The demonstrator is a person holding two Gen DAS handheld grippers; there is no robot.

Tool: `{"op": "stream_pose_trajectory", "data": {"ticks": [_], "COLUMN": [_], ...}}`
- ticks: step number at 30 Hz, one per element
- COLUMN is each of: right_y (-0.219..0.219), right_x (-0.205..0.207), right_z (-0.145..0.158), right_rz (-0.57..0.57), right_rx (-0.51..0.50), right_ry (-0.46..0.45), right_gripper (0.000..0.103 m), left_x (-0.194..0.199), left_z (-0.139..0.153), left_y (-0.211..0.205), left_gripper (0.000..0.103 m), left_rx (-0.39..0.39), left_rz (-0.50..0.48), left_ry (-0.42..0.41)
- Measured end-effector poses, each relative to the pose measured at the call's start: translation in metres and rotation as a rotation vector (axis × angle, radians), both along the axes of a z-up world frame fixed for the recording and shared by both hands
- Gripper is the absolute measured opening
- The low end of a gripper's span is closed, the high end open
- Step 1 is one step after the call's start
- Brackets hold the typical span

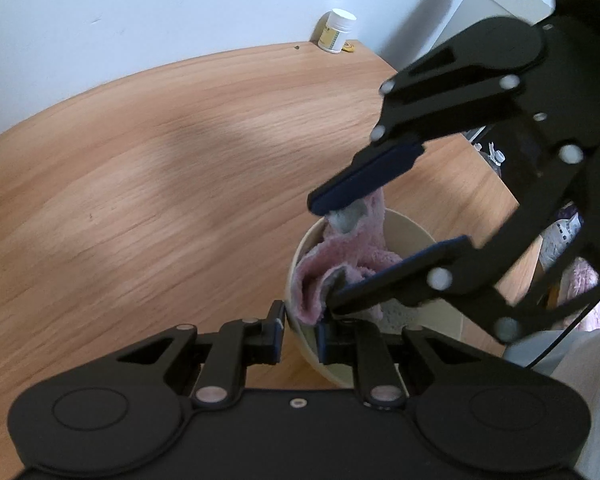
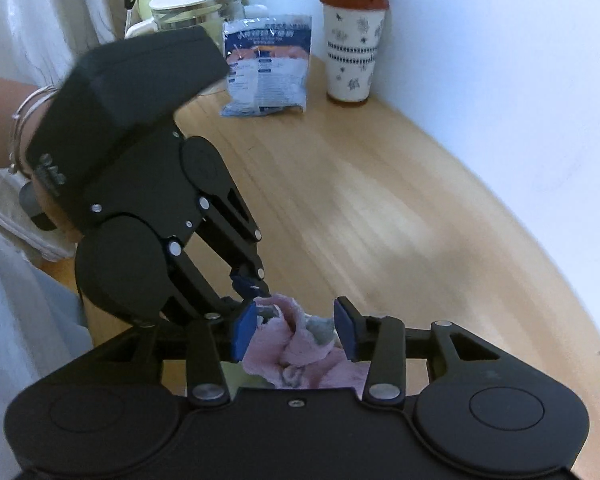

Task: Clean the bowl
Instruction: 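Press the cloth into the bowl bottom and wipe with the right gripper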

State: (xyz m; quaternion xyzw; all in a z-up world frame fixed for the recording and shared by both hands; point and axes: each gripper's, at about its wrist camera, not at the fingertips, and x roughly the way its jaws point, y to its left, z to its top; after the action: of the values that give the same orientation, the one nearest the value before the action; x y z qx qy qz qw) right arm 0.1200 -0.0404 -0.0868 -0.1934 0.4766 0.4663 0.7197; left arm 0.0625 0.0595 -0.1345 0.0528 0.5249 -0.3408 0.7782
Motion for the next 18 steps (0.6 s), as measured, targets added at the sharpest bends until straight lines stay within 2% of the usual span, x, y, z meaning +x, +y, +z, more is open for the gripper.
{"op": "stream_pose_trajectory", "data": {"ticks": [2, 3, 4, 8, 13, 18], "right_y": [0.001, 0.001, -0.001, -0.01, -0.024, -0.014], "right_x": [0.007, 0.007, 0.005, -0.011, -0.018, -0.022], "right_z": [-0.004, -0.006, -0.007, -0.002, -0.001, -0.02], "right_rz": [-0.01, -0.011, -0.007, -0.008, -0.092, -0.118], "right_rx": [0.004, 0.004, 0.005, -0.045, -0.102, -0.184], "right_ry": [0.035, 0.054, 0.068, 0.028, 0.036, 0.038], "right_gripper": [0.035, 0.021, 0.014, 0.012, 0.011, 0.011], "left_x": [0.0, 0.0, 0.0, 0.001, 0.001, -0.003], "left_z": [0.0, 0.001, 0.001, 0.001, 0.0, 0.003], "left_y": [-0.001, -0.001, -0.001, 0.001, 0.004, 0.006], "left_gripper": [0.014, 0.014, 0.014, 0.015, 0.015, 0.018], "left_rx": [0.001, 0.001, 0.001, -0.001, -0.005, -0.013], "left_rz": [0.003, 0.004, 0.006, 0.027, 0.064, 0.084], "left_ry": [0.001, 0.001, 0.002, 0.013, 0.033, 0.049]}}
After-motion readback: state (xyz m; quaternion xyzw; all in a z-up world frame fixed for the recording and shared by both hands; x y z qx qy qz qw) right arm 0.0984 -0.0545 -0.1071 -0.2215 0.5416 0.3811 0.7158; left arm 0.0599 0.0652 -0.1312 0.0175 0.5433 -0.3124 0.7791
